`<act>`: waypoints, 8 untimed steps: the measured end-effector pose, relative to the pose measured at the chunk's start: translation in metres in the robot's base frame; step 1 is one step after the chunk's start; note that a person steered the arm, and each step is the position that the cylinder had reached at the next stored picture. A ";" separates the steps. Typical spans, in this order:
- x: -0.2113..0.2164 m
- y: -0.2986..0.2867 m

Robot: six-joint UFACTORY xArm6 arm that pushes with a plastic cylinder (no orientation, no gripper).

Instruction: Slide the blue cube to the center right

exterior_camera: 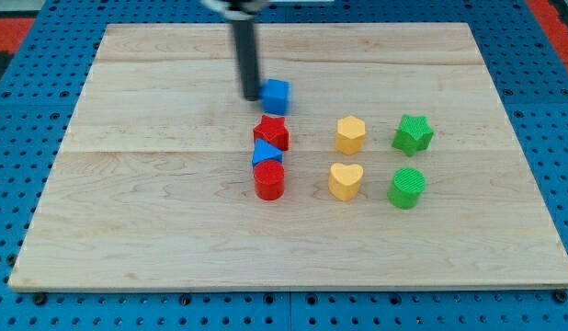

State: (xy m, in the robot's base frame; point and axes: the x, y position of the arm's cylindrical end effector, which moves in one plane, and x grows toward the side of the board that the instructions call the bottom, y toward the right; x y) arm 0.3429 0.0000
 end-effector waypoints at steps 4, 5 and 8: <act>0.002 0.208; -0.011 0.174; 0.057 0.203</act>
